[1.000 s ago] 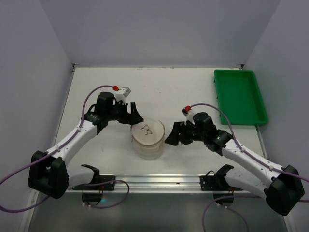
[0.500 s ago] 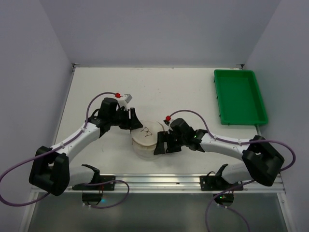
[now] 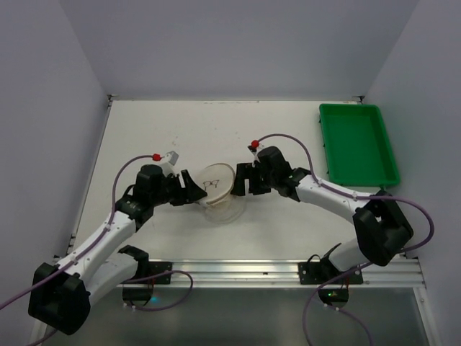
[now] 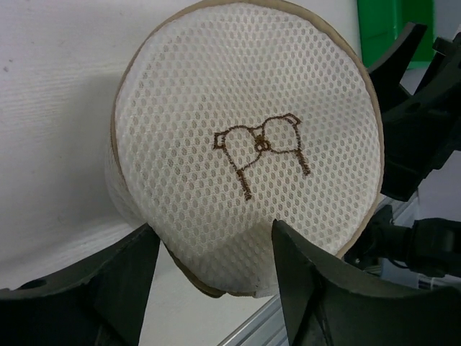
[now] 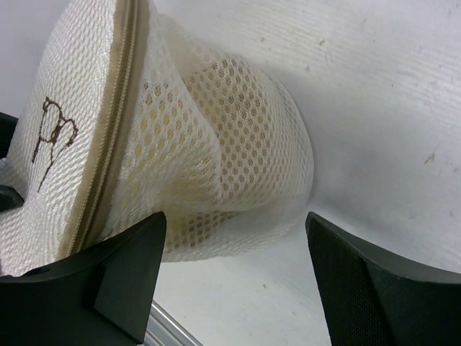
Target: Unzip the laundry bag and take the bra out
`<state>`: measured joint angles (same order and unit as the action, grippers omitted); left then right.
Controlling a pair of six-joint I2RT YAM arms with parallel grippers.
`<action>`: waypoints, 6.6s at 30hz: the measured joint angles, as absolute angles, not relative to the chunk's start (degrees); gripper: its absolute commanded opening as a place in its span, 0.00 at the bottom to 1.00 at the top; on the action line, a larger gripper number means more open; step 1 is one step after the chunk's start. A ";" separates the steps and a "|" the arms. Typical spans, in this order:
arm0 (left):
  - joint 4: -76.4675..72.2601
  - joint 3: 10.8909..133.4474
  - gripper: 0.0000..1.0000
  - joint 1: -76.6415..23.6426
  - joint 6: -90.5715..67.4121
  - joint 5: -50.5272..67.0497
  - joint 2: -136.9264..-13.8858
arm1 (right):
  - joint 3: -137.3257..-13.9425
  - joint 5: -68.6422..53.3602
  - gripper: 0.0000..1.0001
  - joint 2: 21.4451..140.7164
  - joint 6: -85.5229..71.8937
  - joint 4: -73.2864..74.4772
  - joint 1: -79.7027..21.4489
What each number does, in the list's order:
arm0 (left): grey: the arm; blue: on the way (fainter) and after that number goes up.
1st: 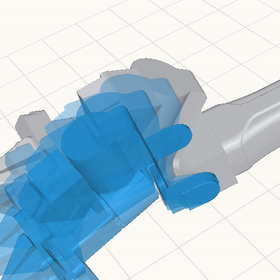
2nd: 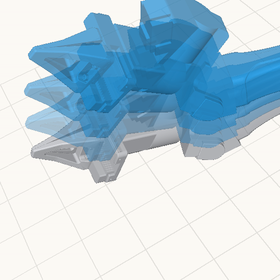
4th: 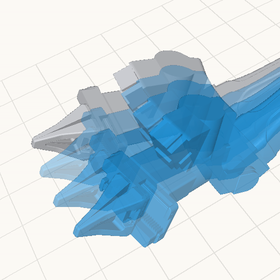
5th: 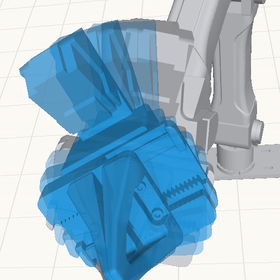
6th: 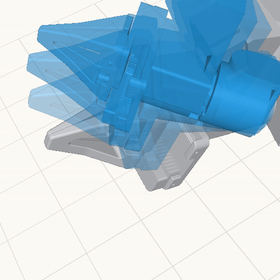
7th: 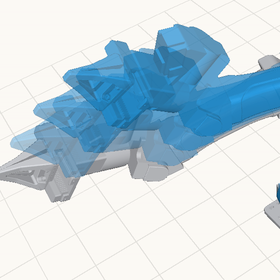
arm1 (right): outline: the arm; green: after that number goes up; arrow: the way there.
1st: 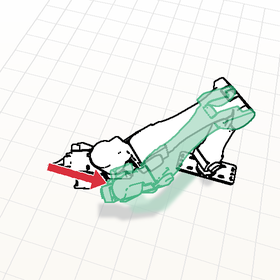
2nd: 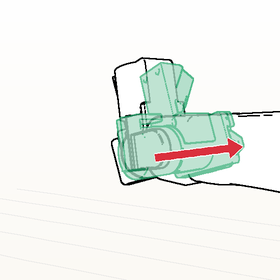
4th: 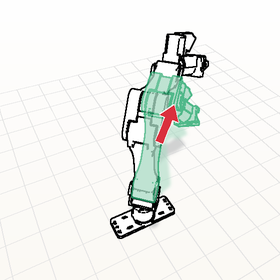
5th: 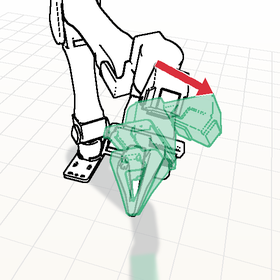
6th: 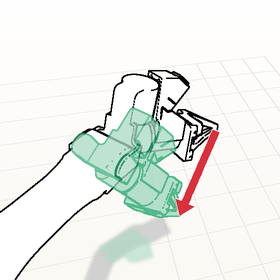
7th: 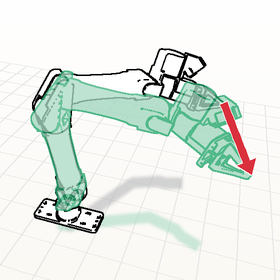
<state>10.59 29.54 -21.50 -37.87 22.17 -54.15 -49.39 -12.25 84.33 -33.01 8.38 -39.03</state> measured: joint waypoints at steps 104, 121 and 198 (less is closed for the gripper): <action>8.64 33.36 0.00 -20.47 -45.25 25.93 -58.11 | -43.68 4.34 0.00 67.61 -24.97 11.62 -45.56; 16.60 50.13 1.00 -15.42 -39.66 17.76 -66.13 | -56.58 -1.89 0.00 85.97 -34.98 8.10 -58.76; 12.97 46.44 0.89 -15.70 -43.51 14.72 -60.51 | -60.62 -2.50 0.00 89.25 -38.28 2.11 -57.65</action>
<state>12.97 46.44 -15.70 -43.51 14.72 -60.51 -60.62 -2.50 89.25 -38.28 2.11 -57.65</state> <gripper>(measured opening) 0.943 0.033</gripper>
